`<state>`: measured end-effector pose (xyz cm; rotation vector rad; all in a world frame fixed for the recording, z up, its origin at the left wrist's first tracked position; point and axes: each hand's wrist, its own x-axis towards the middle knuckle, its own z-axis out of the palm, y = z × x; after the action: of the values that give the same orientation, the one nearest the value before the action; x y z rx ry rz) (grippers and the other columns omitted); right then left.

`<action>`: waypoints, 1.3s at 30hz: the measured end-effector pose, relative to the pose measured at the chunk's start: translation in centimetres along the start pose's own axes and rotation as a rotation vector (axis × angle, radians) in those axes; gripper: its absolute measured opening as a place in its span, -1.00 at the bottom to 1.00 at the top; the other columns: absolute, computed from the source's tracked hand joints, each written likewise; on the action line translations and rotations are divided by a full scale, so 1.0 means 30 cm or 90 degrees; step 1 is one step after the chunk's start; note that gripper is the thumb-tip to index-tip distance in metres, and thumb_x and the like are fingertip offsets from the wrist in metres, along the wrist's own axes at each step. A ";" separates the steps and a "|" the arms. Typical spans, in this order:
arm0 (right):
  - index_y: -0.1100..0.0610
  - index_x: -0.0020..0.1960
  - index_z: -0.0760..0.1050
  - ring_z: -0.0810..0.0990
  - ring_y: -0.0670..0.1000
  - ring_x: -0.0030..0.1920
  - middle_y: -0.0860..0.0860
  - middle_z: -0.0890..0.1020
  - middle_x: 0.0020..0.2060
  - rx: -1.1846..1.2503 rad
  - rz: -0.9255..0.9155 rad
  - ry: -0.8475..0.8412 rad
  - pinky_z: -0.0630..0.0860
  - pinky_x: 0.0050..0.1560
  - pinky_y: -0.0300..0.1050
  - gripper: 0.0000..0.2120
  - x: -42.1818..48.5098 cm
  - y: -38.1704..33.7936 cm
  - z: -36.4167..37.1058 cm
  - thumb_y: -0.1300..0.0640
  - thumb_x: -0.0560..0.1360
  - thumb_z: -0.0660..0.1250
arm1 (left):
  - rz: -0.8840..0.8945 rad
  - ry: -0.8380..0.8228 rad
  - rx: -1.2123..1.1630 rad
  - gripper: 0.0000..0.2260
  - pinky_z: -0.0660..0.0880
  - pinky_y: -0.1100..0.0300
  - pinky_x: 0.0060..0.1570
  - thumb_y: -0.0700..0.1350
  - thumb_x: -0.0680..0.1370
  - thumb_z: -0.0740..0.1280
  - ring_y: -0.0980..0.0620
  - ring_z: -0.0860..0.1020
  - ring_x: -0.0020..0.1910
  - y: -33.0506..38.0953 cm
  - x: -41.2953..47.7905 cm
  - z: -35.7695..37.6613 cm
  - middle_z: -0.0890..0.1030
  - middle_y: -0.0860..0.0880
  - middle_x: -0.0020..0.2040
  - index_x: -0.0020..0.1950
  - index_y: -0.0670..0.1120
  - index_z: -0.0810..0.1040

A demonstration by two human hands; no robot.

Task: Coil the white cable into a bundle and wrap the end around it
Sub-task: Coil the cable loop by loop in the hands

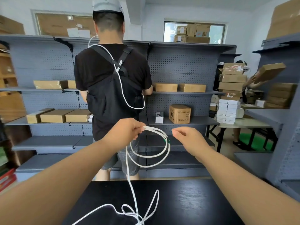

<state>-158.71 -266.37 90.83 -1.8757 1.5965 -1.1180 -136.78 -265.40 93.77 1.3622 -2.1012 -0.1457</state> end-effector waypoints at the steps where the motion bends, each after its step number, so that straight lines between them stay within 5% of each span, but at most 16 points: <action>1: 0.07 0.21 0.53 0.49 -0.11 0.06 -0.08 0.58 0.09 -0.041 -0.060 -0.018 0.34 0.09 -0.23 -0.73 -0.004 -0.029 -0.004 0.04 0.55 0.24 | 0.006 -0.011 0.007 -0.79 0.46 0.17 -0.12 -0.16 0.59 0.21 -0.13 0.57 -0.22 0.001 0.001 0.001 0.55 -0.24 -0.17 -0.10 -0.27 0.54; 6: 0.03 0.21 0.52 0.53 -0.06 0.08 -0.04 0.61 0.11 -0.237 -0.163 -0.143 0.36 0.00 -0.20 -0.71 0.004 -0.120 0.016 0.00 0.52 0.27 | 0.052 -0.062 0.074 -0.76 0.33 0.34 -0.29 -0.13 0.60 0.19 0.07 0.46 -0.36 0.015 0.001 0.005 0.48 -0.05 -0.32 -0.18 -0.20 0.52; 11: 0.08 -0.01 0.59 0.54 0.06 -0.13 0.09 0.64 -0.14 -0.317 -0.196 -0.192 0.42 -0.12 -0.06 -0.82 0.005 -0.154 0.033 0.02 0.52 0.27 | 0.075 -0.094 0.094 -0.76 0.39 0.14 -0.17 -0.14 0.61 0.18 -0.08 0.47 -0.28 0.029 0.002 0.006 0.51 -0.13 -0.27 -0.18 -0.22 0.52; 16: 0.05 -0.21 0.57 0.43 -0.03 -0.30 0.00 0.53 -0.36 -0.310 -0.203 -0.210 0.34 -0.27 -0.14 -0.82 0.007 -0.149 0.030 0.05 0.53 0.27 | 0.041 -0.063 -0.011 -0.80 0.49 0.10 -0.09 -0.17 0.59 0.22 -0.11 0.59 -0.22 0.011 -0.012 0.026 0.61 -0.21 -0.15 -0.05 -0.25 0.59; 20: 0.09 -0.03 0.63 0.43 -0.05 -0.28 -0.07 0.49 -0.36 -0.286 -0.209 -0.200 0.31 -0.28 -0.17 -0.84 0.006 -0.149 0.017 0.06 0.51 0.31 | -0.007 -0.041 -0.154 -0.83 0.52 0.17 -0.12 -0.13 0.56 0.30 0.12 0.55 -0.34 0.000 -0.022 0.036 0.59 0.00 -0.29 -0.20 -0.11 0.60; 24: -0.10 -0.35 0.47 0.37 -0.12 -0.35 -0.12 0.41 -0.46 -0.283 -0.214 -0.192 0.26 -0.33 -0.26 -0.74 0.010 -0.147 -0.012 0.08 0.51 0.31 | -0.062 -0.054 -0.347 -0.88 0.51 0.14 -0.07 -0.14 0.53 0.34 0.11 0.57 -0.30 -0.052 -0.039 0.057 0.63 0.05 -0.33 -0.19 -0.03 0.62; 28: -0.04 -0.31 0.54 0.41 -0.10 -0.31 -0.07 0.48 -0.39 -0.303 -0.214 -0.193 0.31 -0.25 -0.23 -0.77 0.010 -0.141 -0.034 0.08 0.51 0.30 | -0.118 -0.078 -0.503 -0.91 0.53 0.31 -0.19 -0.23 0.53 0.31 0.14 0.59 -0.29 -0.064 -0.066 0.078 0.63 0.02 -0.29 -0.12 -0.12 0.61; 31: -0.03 -0.46 0.37 0.35 -0.04 -0.36 -0.04 0.39 -0.45 -0.325 -0.225 -0.195 0.27 -0.29 -0.18 -0.63 0.011 -0.131 -0.039 0.08 0.52 0.29 | -0.125 -0.101 -0.495 -0.90 0.55 0.32 -0.17 -0.28 0.52 0.32 0.13 0.58 -0.29 -0.075 -0.075 0.075 0.63 0.00 -0.30 -0.15 -0.14 0.61; 39: 0.18 -0.14 0.62 0.50 0.09 -0.24 0.19 0.60 -0.25 -0.275 -0.210 -0.130 0.39 -0.20 -0.06 -0.77 0.014 -0.125 -0.033 0.06 0.52 0.27 | -0.132 0.023 -0.419 -0.89 0.47 0.20 -0.12 -0.19 0.52 0.35 0.12 0.49 -0.28 -0.087 -0.069 0.101 0.57 0.03 -0.29 -0.20 -0.07 0.60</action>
<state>-157.23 -265.69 94.36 -2.5160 1.5361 -0.7001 -135.84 -265.54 89.37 1.1446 -1.6518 -0.8125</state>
